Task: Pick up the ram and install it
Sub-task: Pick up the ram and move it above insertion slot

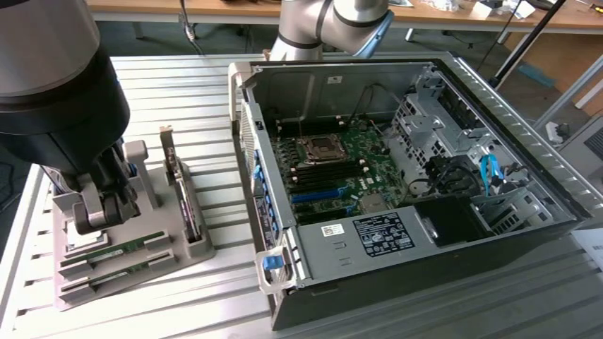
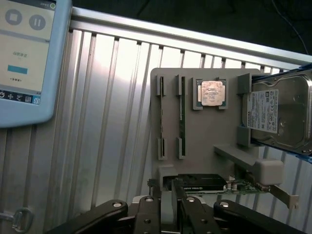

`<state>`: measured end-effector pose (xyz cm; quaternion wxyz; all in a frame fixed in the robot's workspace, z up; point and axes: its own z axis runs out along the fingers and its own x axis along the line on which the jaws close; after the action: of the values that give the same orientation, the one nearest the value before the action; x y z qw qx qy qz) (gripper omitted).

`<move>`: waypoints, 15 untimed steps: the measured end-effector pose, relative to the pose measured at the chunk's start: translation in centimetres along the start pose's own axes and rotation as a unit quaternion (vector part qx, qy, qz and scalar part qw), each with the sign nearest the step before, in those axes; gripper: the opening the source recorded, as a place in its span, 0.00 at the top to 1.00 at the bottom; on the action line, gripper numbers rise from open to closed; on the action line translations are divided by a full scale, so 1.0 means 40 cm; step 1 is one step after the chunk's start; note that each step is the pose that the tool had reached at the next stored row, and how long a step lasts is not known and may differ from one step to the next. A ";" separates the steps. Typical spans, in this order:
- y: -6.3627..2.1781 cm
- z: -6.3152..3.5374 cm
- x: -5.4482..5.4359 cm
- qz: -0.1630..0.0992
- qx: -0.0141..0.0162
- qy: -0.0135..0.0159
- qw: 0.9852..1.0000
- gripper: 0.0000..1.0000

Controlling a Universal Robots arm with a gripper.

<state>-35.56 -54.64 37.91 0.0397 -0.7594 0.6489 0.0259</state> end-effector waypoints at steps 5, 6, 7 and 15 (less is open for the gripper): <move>0.001 0.000 0.000 0.000 0.000 0.000 1.000 0.69; 0.005 0.001 -0.001 0.000 0.000 0.000 1.000 0.69; 0.010 0.004 -0.001 0.000 0.000 0.000 1.000 0.69; 0.028 0.043 0.000 0.000 0.000 0.000 1.000 0.69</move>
<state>-36.64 -54.65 36.15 0.0394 -0.7595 0.6488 0.0257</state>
